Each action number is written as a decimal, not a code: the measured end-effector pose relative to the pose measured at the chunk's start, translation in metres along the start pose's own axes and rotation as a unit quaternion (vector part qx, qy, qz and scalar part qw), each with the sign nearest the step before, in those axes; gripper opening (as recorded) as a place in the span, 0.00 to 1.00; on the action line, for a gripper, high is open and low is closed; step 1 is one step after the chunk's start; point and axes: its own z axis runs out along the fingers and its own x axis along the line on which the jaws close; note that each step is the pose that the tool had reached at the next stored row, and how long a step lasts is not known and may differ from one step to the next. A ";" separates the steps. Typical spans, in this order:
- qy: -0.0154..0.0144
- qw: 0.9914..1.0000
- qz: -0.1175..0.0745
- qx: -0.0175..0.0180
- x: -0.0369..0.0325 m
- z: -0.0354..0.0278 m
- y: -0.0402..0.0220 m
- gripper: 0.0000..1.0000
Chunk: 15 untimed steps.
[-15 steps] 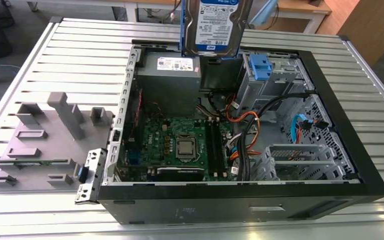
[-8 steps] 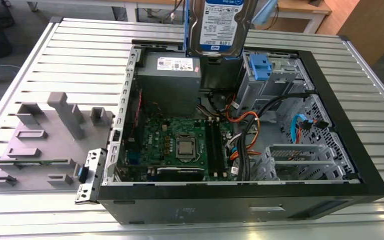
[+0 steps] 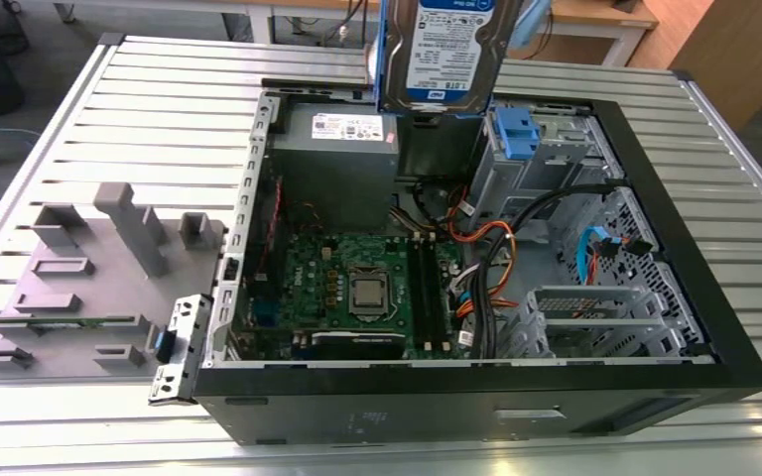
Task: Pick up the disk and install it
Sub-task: 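Pick up the disk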
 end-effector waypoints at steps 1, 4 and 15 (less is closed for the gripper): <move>0.000 1.000 0.000 0.000 0.0000 0.0000 -0.0011 0.35; 0.000 1.000 0.000 0.000 -0.0001 0.0000 -0.0045 0.35; 0.000 1.000 0.000 0.000 0.0011 0.0000 -0.0110 0.35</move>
